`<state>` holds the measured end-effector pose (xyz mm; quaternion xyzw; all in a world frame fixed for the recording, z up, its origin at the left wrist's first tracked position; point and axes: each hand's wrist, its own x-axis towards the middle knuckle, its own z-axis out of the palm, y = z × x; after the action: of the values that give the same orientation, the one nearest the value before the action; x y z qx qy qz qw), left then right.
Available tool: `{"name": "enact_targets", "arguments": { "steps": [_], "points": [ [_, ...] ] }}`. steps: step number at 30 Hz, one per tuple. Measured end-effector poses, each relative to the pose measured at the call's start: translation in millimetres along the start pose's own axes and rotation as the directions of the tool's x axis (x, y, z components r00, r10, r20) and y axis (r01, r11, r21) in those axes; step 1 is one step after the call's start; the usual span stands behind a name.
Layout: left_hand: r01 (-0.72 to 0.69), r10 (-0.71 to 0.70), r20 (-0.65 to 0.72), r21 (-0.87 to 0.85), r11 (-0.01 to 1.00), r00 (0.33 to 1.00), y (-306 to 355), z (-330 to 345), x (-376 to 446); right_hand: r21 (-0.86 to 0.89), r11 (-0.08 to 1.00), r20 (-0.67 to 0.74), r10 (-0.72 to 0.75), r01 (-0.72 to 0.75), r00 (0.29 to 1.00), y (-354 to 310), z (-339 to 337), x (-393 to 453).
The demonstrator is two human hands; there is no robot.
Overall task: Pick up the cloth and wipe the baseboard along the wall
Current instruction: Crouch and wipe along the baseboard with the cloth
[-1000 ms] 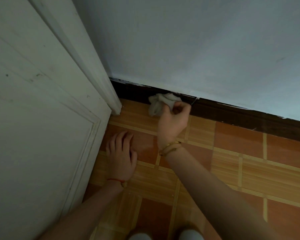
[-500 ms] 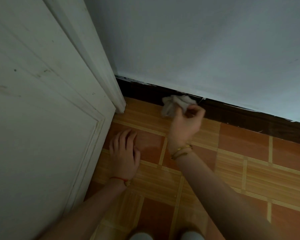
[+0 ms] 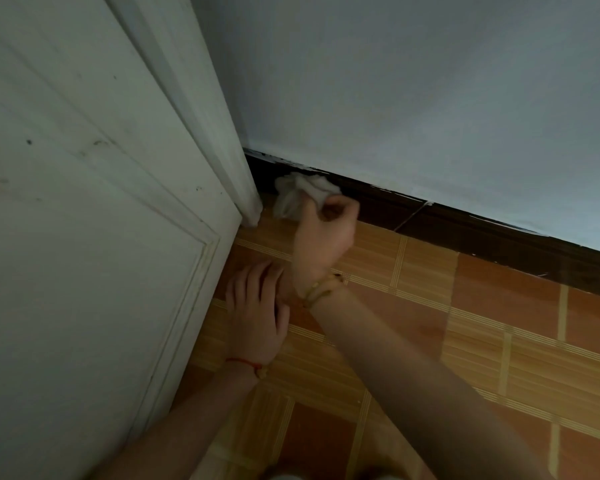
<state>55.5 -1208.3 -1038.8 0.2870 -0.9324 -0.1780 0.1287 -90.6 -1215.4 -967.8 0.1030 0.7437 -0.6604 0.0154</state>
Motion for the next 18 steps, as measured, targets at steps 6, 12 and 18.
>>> {"name": "enact_targets", "arguments": {
  "steps": [6, 12, 18],
  "points": [
    [0.014, -0.013, 0.048, -0.025, 1.000, 0.999, 1.0, -3.2, 0.6, 0.162, 0.985, -0.136, 0.083, -0.061, 0.987, -17.6, -59.8, 26.7],
    [0.008, -0.008, 0.025, -0.018, 1.000, 1.000, 2.0, -1.8, -0.2, 0.105, 0.994, -0.106, 0.037, -0.026, 0.994, -18.1, -40.4, 14.8],
    [0.003, -0.003, 0.012, 0.011, 1.000, 1.000, -0.8, 2.0, -0.7, 0.033, 0.997, 0.027, 0.065, -0.066, 0.998, -18.3, 13.4, -10.8]
  ]
}}
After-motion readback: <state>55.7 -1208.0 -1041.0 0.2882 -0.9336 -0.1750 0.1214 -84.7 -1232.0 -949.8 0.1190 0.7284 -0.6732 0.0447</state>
